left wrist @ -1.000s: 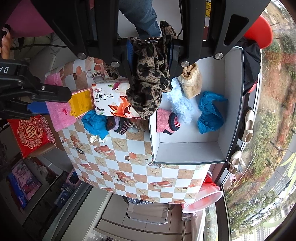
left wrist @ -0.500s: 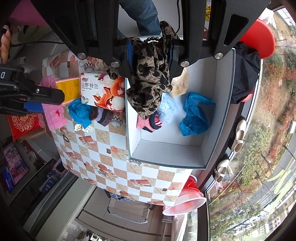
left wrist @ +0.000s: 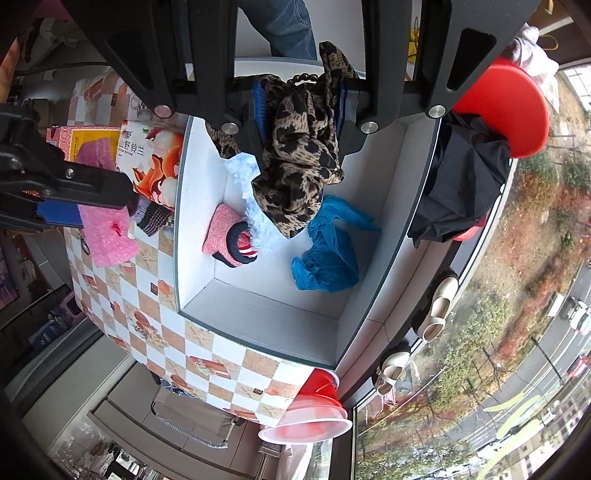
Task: Organize soft objects
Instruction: 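Open both tools to drop the scrunchie and sponge into the box, then move both tools back toward the remaining items on the table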
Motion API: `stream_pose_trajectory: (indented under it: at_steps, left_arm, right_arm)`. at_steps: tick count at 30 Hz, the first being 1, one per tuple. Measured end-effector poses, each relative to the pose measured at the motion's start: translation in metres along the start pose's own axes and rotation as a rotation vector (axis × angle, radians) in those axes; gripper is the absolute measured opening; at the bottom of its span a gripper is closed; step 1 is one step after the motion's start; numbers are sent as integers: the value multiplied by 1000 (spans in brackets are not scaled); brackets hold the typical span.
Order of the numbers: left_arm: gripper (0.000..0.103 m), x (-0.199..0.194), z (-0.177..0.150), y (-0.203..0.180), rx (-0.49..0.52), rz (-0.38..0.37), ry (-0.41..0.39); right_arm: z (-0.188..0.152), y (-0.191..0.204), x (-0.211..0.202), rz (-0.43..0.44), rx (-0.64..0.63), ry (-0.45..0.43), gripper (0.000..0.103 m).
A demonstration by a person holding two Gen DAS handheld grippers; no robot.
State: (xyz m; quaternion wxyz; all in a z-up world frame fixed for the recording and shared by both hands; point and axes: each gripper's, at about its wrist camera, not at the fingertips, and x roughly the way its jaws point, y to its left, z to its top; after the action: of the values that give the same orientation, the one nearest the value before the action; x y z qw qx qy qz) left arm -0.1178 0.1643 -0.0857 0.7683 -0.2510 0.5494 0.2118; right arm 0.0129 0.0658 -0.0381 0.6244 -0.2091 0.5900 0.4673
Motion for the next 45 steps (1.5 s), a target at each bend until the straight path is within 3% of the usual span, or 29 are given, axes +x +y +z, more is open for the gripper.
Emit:
stream_pose_trajectory:
  at_steps: [5, 8, 11, 13, 15, 18, 24, 29, 32, 36, 41, 45]
  left_arm:
    - [31, 4, -3, 4, -23, 8, 12]
    - [38, 5, -3, 2, -20, 56, 7]
    - [56, 6, -2, 2, -23, 63, 7]
    - [80, 6, -3, 6, -44, 13, 6]
    - [92, 2, -4, 7, -53, -27, -25]
    - [103, -2, -3, 6, -55, -83, -51]
    - [103, -10, 5, -9, -71, -242, -58]
    - [103, -13, 17, -40, -35, -337, -28]
    - [103, -13, 22, -63, 3, -345, -3]
    - [103, -11, 27, -98, 69, -338, 22]
    - [103, -2, 30, -129, 111, -306, 63]
    - [103, 6, 33, -148, 136, -262, 94]
  right_arm:
    - [10, 11, 11, 11, -32, 20, 48]
    - [16, 15, 15, 25, -38, 25, 48]
    - [21, 17, 17, 41, -37, 27, 49]
    - [24, 16, 17, 63, -28, 30, 52]
    - [24, 13, 15, 72, -12, 27, 103]
    - [21, 4, 8, 69, 12, 12, 102]
    - [5, -39, -24, 59, 115, -7, 102]
    - [-8, -104, -63, -46, 176, 5, 102]
    - [-15, -151, -78, -153, 210, 24, 102]
    - [-23, -212, -74, -206, 264, 94, 102]
    - [-29, -262, -35, -159, 265, 213, 102]
    - [-23, -273, 6, -73, 217, 295, 102]
